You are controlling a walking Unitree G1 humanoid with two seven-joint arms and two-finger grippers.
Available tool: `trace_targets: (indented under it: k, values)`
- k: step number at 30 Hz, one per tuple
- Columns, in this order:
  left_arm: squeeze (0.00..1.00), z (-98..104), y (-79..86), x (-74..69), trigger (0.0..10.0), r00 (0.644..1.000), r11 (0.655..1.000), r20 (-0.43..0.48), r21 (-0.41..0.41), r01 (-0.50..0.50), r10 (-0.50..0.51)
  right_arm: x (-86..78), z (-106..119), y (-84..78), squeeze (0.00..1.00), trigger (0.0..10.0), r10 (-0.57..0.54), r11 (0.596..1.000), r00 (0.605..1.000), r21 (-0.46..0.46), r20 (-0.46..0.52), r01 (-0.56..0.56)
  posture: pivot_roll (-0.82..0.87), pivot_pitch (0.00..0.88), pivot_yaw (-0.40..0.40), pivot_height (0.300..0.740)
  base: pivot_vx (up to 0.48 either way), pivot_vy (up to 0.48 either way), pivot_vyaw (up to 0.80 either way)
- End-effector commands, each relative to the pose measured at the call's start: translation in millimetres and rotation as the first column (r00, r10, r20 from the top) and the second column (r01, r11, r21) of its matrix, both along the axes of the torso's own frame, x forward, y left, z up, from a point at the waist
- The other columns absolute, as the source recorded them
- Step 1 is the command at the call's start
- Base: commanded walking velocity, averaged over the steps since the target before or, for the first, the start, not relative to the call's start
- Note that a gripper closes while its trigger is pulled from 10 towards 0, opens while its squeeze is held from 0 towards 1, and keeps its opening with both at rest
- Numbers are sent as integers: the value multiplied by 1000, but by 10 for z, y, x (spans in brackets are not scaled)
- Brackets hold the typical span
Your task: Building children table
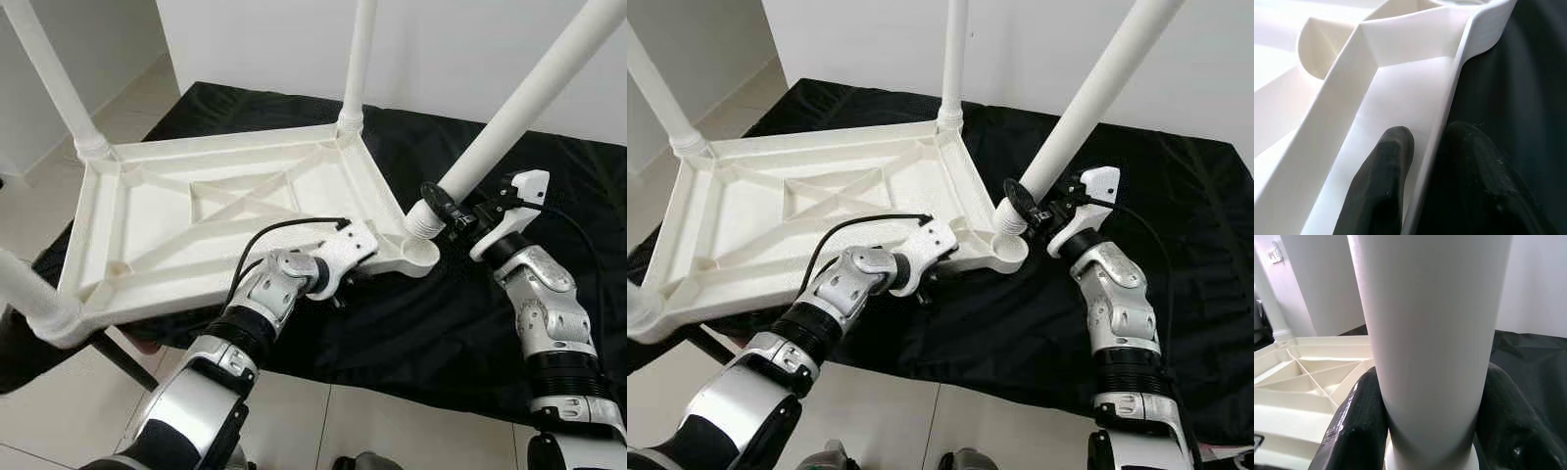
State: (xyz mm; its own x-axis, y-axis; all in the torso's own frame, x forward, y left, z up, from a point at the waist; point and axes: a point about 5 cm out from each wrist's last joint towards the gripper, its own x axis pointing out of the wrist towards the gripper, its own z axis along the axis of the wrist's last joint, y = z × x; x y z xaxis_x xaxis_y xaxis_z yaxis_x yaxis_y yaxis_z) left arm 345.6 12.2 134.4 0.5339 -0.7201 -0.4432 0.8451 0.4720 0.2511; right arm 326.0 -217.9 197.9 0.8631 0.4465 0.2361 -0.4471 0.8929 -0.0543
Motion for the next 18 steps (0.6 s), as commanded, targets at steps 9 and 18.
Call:
trace_targets:
  k: [9, 18]
  values:
    - [0, 18, 107, 27, 4471, 1000, 999, 26, 41, 17, -18, -23, -56, -8, 0, 10000, 48, 999, 998, -21, -40, -49, -69, 8, -19, 740, 0, 0, 0]
    - [0, 15, 86, 21, 10000, 999, 998, 30, 57, 25, -27, -85, -139, 95, 0, 10000, 171, 984, 980, -36, -98, -175, -67, 6, -22, 740, 0, 0, 0]
